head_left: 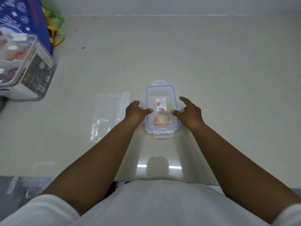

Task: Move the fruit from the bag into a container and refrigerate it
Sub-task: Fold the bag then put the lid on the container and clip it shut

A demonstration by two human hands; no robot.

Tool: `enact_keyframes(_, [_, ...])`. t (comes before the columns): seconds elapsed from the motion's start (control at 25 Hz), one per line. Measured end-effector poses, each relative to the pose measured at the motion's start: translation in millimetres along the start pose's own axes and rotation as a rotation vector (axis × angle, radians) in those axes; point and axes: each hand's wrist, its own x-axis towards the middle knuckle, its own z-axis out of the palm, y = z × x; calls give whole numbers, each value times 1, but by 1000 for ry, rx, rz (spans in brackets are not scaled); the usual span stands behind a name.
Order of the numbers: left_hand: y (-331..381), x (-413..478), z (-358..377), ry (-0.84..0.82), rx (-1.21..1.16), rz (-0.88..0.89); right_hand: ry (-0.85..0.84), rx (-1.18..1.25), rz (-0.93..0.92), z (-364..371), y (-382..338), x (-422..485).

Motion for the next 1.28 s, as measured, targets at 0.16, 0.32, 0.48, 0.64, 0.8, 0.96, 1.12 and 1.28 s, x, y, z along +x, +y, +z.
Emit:
enact_keyframes(0.16, [-9,-2,-1,-40,-76,-59,-18,-9,17,3,5,-6])
enact_keyframes(0.32, [-8,-4,-1,-19,-129,-65,-12,7,-22,5,3,-9])
enact_keyframes(0.48, [-8,-7,-1,-2,-74,-45,-14,-5,-23,11,7,-15])
enact_keyframes(0.64, [-13,-10,-2,-19,-59,-43,24,19,-25,10,11,-16])
enact_keyframes(0.8, [-17,-11,-2,-31,-66,-60,38,9,-32,10,13,-16])
enact_keyframes(0.96, [-13,-12,-3,125,214,96,-14,-107,-12,10,12,-13])
enact_keyframes(1.12, [0,-12,3,98,481,179,-51,-278,1,6,2,-4])
enact_keyframes(1.28, [12,-5,0,-21,455,91,-129,-345,56,0,-13,7])
